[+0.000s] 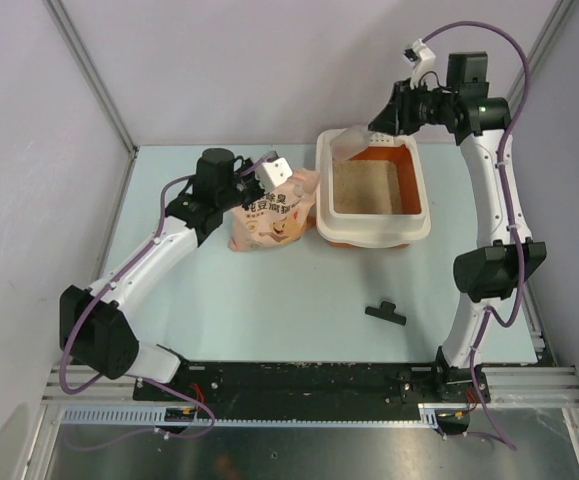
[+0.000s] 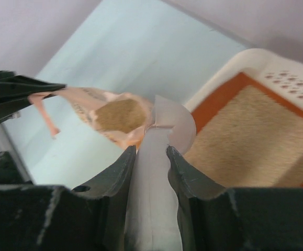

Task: Fill the litter box with clean litter

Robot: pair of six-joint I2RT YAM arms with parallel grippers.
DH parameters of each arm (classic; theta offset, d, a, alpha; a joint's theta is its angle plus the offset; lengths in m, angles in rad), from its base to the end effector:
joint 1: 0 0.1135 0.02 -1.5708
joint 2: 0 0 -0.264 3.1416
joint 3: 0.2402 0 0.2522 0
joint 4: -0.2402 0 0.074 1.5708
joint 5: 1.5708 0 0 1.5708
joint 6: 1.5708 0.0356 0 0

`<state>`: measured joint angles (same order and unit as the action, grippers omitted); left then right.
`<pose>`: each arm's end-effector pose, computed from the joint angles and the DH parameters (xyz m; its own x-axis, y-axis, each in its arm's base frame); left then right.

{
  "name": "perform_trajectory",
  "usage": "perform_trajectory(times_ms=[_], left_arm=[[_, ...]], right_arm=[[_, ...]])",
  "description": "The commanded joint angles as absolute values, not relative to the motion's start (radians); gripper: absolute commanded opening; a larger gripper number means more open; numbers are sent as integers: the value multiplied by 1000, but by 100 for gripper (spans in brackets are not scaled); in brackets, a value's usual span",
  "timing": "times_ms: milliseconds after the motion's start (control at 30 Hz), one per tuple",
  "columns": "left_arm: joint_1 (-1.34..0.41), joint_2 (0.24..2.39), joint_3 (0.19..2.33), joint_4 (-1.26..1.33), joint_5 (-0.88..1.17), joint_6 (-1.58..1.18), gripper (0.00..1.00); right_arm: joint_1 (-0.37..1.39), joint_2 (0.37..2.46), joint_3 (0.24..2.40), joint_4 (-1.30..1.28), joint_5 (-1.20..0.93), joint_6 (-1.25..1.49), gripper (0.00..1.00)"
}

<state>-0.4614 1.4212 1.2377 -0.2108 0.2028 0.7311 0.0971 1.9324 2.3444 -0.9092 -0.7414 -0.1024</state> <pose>0.2950 -0.1547 0.3470 0.1463 0.6577 -0.7390 0.6783 0.4771 0.5589 0.3977 0.0629 0.4657 -0.4045 -0.1151 -0.9072 -0.7073 0.6682 0.2306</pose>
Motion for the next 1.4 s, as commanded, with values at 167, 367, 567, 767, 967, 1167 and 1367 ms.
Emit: perform_trajectory(times_ms=[167, 367, 567, 767, 967, 1167, 1367], left_arm=[[-469, 1347, 1256, -78, 259, 660, 0], [-469, 1351, 1266, -78, 255, 660, 0], [-469, 1353, 1270, -77, 253, 652, 0], [-469, 1333, 1249, -78, 253, 644, 0], [-469, 1312, 1215, -75, 279, 632, 0], [-469, 1305, 1224, -71, 278, 569, 0], [-469, 1272, 1194, -64, 276, 520, 0]], right_arm=[[167, 1979, 2353, -905, -908, -26, 0], [204, 2011, 2358, -948, -874, -74, 0], [255, 2048, 2350, -985, -819, -109, 0], [379, 2079, 2349, -962, -481, -5, 0], [492, 2117, 2335, -951, -359, 34, 0], [525, 2132, 2292, -908, -207, 132, 0], [572, 2197, 2290, -897, -202, 158, 0]])
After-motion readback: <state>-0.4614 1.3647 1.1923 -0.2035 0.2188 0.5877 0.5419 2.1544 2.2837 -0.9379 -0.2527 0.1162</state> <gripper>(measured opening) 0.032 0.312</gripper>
